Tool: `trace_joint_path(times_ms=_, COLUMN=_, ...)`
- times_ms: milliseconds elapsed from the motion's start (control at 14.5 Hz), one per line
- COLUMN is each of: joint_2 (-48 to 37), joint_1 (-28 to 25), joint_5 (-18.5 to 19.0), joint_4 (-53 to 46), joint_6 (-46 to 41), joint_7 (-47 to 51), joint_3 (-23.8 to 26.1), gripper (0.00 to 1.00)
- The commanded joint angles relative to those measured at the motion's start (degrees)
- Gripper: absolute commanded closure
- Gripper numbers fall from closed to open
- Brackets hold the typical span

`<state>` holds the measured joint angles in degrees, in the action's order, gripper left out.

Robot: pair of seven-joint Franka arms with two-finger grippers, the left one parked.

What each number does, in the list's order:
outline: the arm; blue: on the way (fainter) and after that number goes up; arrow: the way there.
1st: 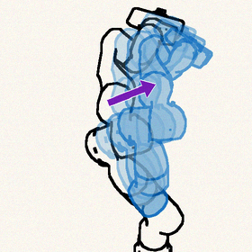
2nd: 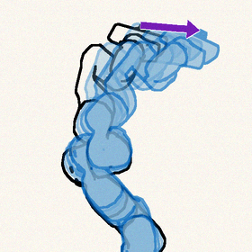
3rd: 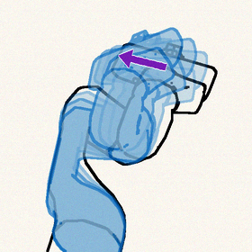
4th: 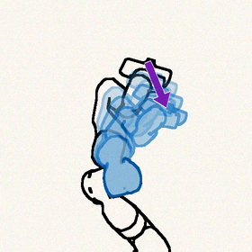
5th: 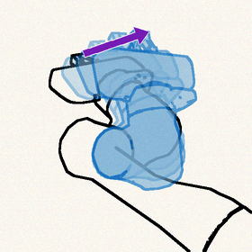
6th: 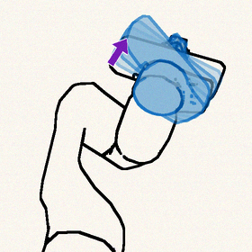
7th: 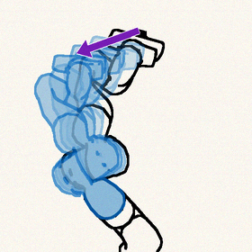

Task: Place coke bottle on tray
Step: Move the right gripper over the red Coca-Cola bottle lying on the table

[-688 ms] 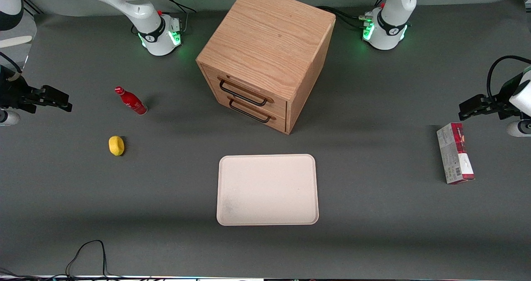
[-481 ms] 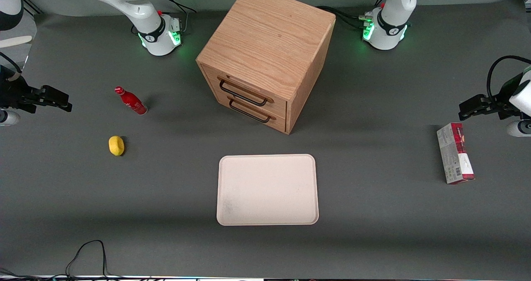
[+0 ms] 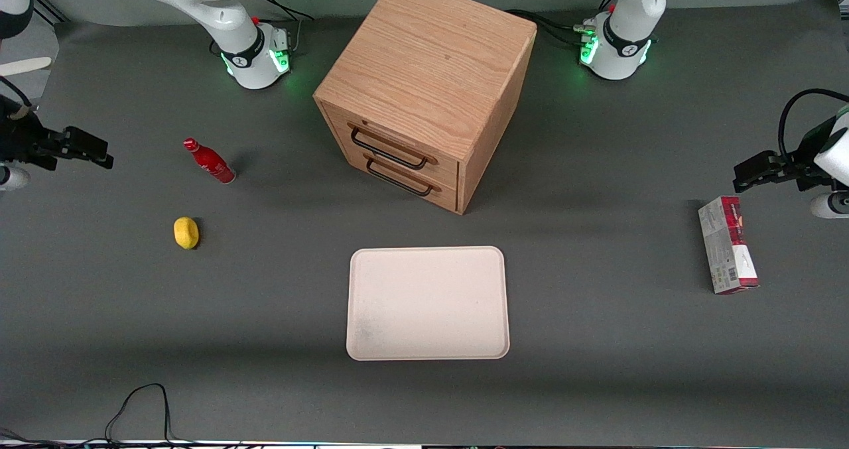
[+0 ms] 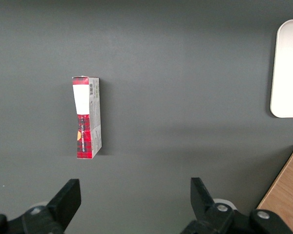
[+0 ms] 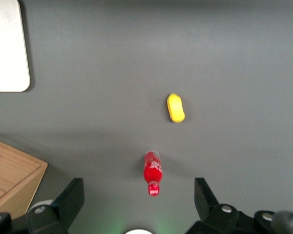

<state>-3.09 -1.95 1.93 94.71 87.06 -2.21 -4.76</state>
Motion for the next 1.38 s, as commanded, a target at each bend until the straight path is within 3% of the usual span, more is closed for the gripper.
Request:
trace_joint_path(times_ms=0, joint_2=-14.36, joint_1=-0.42, joint_5=-1.14, joint_4=15.98, joint_6=4.07, joint_7=-0.07, joint_3=-1.48, gripper=0.0)
trace_joint_path(times_ms=275, joint_2=-27.73, joint_1=-0.42, joint_5=-0.53, joint_4=31.99, joint_6=9.43, joint_7=-0.33, joint_3=-1.66, gripper=0.0)
trace_joint_path(times_ms=550, joint_2=-35.75, joint_1=-0.42, joint_5=-0.09, joint_4=41.24, joint_6=12.42, joint_7=-3.84, joint_3=-1.83, gripper=0.0)
trace_joint_path(times_ms=688, joint_2=-35.93, joint_1=-0.51, joint_5=2.18, joint_4=43.01, joint_6=14.1, joint_7=-6.03, joint_3=-1.92, gripper=0.0)
trace_joint_path(times_ms=963, joint_2=-35.15, joint_1=-0.42, joint_5=2.64, joint_4=46.86, joint_6=18.04, joint_7=-8.33, joint_3=-3.59, gripper=0.0)
trace_joint_path(times_ms=1307, joint_2=-30.41, joint_1=-0.33, joint_5=2.64, joint_4=57.4, joint_6=31.56, joint_7=-8.16, joint_3=-5.52, gripper=0.0)
